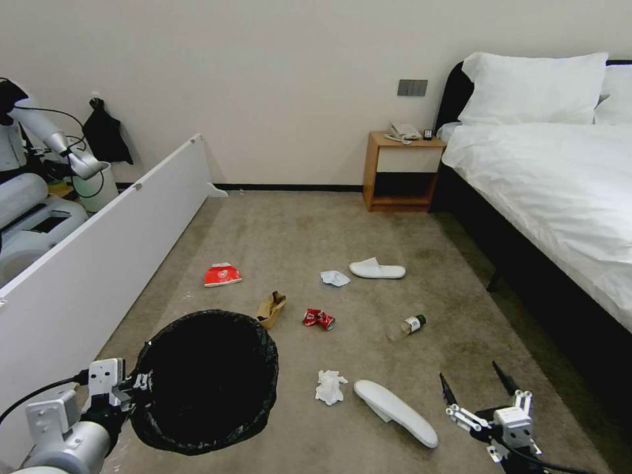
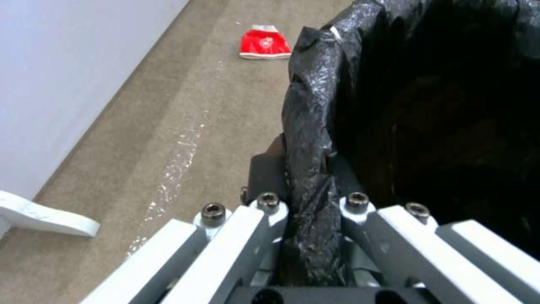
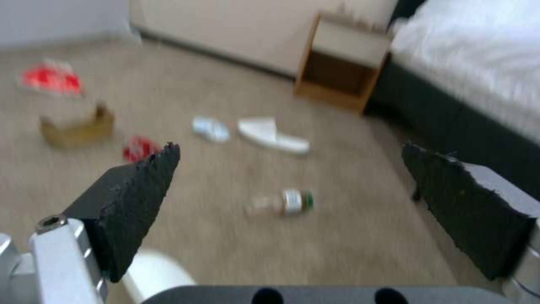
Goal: Pick up the trash bin, then pick up the garbage from the floor and place it into the trash bin.
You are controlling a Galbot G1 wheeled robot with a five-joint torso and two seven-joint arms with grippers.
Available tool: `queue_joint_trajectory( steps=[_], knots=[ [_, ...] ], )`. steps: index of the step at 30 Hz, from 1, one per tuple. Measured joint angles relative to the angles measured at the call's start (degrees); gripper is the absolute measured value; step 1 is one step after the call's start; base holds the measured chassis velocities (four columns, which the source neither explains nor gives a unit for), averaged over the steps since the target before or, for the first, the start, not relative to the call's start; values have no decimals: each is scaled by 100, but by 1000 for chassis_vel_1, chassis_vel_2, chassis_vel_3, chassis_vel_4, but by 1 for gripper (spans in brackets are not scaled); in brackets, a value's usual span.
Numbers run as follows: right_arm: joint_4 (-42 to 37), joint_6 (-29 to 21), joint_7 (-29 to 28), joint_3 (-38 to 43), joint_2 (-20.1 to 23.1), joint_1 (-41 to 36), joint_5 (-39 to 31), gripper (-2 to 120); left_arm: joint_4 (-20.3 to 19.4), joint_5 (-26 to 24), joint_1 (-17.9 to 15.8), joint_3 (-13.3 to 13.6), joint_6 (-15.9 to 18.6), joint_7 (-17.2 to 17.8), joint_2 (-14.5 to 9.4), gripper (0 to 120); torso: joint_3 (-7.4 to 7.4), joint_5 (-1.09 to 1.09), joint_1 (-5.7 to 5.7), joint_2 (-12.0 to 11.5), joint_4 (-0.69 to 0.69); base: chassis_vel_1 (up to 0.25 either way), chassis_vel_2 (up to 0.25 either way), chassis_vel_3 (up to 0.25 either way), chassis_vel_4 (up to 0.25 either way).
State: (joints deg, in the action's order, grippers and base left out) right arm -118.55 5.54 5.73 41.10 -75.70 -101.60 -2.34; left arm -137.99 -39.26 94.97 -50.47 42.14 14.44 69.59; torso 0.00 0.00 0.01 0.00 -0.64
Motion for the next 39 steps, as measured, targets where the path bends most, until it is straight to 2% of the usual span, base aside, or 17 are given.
queue_joint_trajectory(
  steps=[1,3,4,6,10,14,16,25,39],
  knots=[
    [0,0,0,0,0,0,0,100,0,0,0,0,0,0,0,4,0,0,0,0,0,0,0,0,0],
    [289,-583,-144,-143,221,229,51,100,-80,20,50,-55,0,32,-14,4,0,0,0,0,1,0,0,0,0],
    [289,-583,-144,-143,221,229,51,100,-80,20,50,-55,0,32,-14,4,0,0,0,0,1,0,0,0,0],
    [570,-1047,-242,-355,453,432,70,100,-124,15,28,-128,0,93,-49,4,0,1,0,0,-1,0,0,0,0],
    [1022,-1200,-212,-590,675,811,76,100,-164,34,16,-130,0,132,-40,4,0,2,0,0,1,0,0,0,0],
    [1132,-1318,-210,-678,767,917,68,100,-190,80,45,-96,0,133,-16,4,0,2,0,0,2,0,0,0,0],
    [1205,-1544,-182,-827,991,1004,38,100,-224,142,72,-58,0,133,0,4,0,0,0,0,0,0,0,0,0],
    [1355,-1724,13,-1277,1335,1292,-152,100,-272,210,74,-7,0,154,-12,4,0,0,0,0,0,0,0,0,0],
    [1956,-1786,-73,-2184,1606,1765,-162,100,-254,295,58,-39,0,154,50,4,0,0,0,0,0,0,0,0,0]
  ],
)
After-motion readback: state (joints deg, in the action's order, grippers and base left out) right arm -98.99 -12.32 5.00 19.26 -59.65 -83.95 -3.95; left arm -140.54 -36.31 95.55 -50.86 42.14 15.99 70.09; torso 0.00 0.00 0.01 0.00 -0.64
